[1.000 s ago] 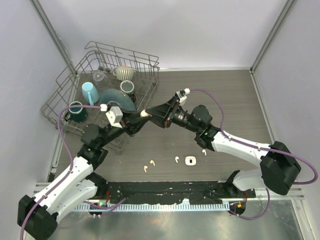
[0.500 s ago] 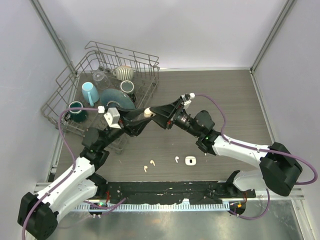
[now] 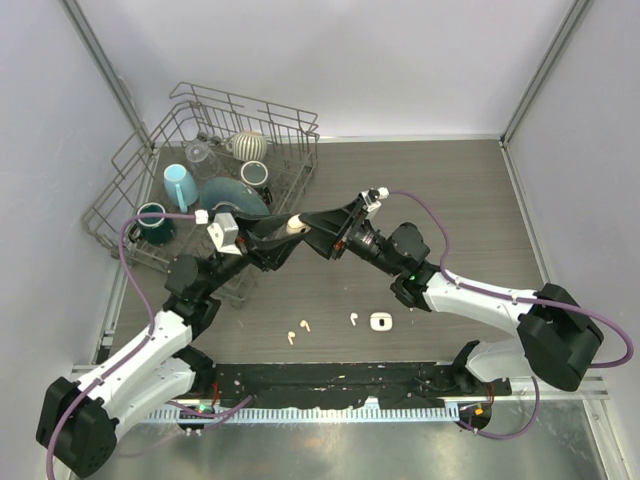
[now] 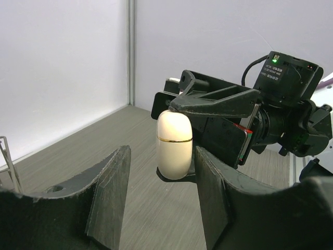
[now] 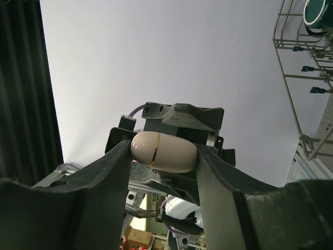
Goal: Insert the wireless bluetooth earbuds into the charging case
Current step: Open the charging case.
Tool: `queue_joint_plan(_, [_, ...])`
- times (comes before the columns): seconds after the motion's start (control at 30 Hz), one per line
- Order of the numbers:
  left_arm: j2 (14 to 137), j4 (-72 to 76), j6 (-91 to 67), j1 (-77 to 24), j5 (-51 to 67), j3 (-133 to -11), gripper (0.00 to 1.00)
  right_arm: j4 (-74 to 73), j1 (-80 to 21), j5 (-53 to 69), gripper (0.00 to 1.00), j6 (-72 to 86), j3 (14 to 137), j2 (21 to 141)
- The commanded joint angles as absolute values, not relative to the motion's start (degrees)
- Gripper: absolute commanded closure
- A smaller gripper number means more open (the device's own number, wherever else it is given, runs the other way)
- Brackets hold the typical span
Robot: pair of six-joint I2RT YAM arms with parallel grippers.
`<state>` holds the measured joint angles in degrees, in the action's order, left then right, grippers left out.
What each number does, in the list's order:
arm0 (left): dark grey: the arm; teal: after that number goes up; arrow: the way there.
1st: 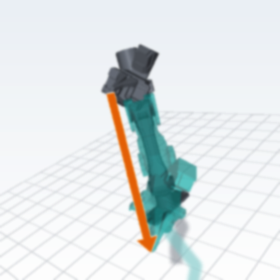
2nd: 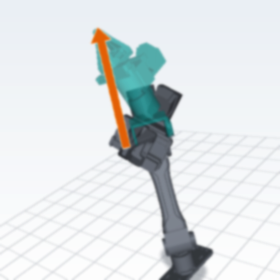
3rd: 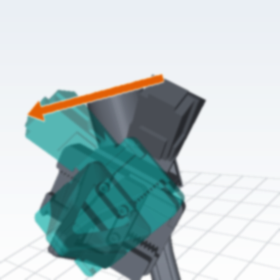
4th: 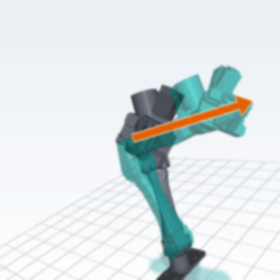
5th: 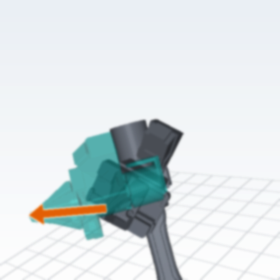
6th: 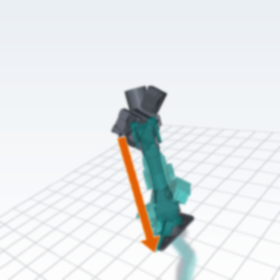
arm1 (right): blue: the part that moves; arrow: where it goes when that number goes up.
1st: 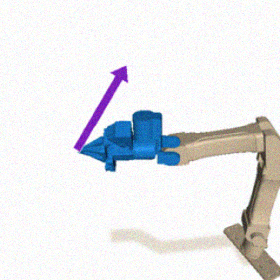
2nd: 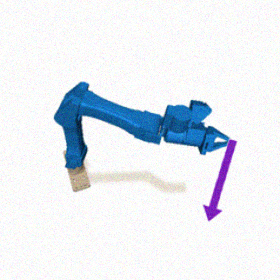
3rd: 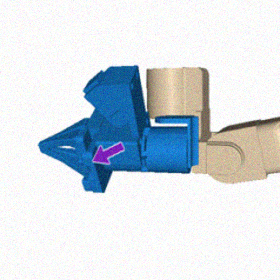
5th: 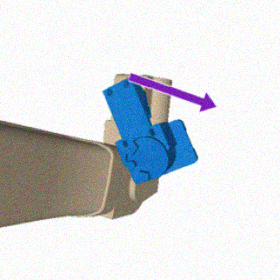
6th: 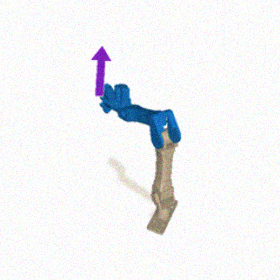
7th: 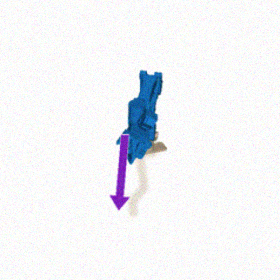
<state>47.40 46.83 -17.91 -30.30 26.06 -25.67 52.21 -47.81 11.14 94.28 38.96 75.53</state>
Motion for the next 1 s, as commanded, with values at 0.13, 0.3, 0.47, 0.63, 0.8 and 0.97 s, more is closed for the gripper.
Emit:
queue_joint_plan(0.13, [47.81,50.8,-18.81,-30.23,26.19,-26.1,0.46,53.35,-48.52,9.4,0.99,93.69,39.64,75.06])
queue_joint_plan(0.3, [48.43,50.27,-18.9,-30.23,26.37,-26.54,0.55,53.26,-48.52,9.67,0.99,93.96,39.64,75.5])
queue_joint_plan(0.47, [48.6,50.1,-18.9,-30.23,26.63,-26.54,0.57,53.53,-48.6,9.76,0.99,93.87,39.73,75.85])
queue_joint_plan(0.63, [48.34,50.1,-18.99,-30.32,26.54,-26.63,0.52,53.0,-48.78,9.93,0.99,93.78,39.81,76.29])
queue_joint_plan(0.8, [48.34,49.22,-18.55,-30.23,26.63,-26.81,0.69,53.0,-48.87,10.28,0.99,93.78,40.17,76.55])
queue_joint_plan(0.97, [48.87,46.06,-17.58,-30.23,28.04,-28.03,0.99,53.96,-48.87,11.6,0.93,92.82,40.69,77.17])
